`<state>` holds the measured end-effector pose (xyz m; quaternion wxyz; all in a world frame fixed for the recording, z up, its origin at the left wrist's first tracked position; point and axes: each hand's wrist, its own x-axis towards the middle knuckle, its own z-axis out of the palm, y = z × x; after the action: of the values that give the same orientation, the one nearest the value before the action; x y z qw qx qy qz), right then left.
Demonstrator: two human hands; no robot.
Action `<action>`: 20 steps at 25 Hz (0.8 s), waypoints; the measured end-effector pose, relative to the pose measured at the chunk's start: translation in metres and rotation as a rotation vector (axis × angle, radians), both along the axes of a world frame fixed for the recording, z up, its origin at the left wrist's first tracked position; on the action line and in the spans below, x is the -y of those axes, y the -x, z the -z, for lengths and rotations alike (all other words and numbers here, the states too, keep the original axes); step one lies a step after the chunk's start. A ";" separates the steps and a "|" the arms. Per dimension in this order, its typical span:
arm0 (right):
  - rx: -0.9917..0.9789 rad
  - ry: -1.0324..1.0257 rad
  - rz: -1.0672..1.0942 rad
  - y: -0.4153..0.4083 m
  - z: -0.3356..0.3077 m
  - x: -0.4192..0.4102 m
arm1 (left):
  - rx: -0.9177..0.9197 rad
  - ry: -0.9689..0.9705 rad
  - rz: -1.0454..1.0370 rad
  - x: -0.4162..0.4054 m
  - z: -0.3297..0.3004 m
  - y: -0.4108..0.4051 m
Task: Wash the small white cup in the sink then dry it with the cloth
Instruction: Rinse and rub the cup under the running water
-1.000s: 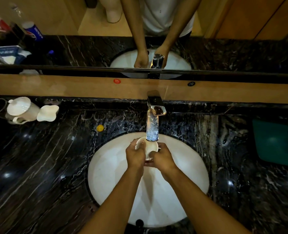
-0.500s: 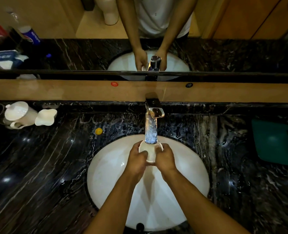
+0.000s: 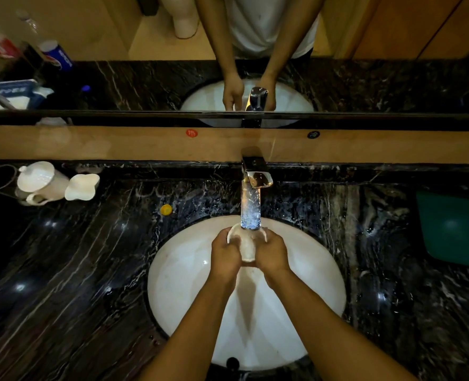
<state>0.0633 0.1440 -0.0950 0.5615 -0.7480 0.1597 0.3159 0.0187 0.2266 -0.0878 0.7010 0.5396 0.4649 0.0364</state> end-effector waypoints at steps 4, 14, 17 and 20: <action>-0.098 -0.227 0.028 0.003 -0.007 0.009 | 0.074 0.055 0.091 -0.006 0.002 0.009; -0.005 -0.065 0.091 -0.001 -0.004 0.009 | 0.085 0.087 0.104 -0.001 0.002 0.004; -0.074 -0.174 0.065 -0.002 -0.014 0.014 | 0.133 0.235 0.099 -0.006 0.009 0.009; -0.093 -0.320 0.036 0.008 -0.015 0.018 | 0.086 0.192 -0.027 -0.003 0.016 0.003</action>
<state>0.0551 0.1260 -0.0803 0.6709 -0.6307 0.1465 0.3614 0.0157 0.2300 -0.1037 0.7682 0.4614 0.4431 0.0241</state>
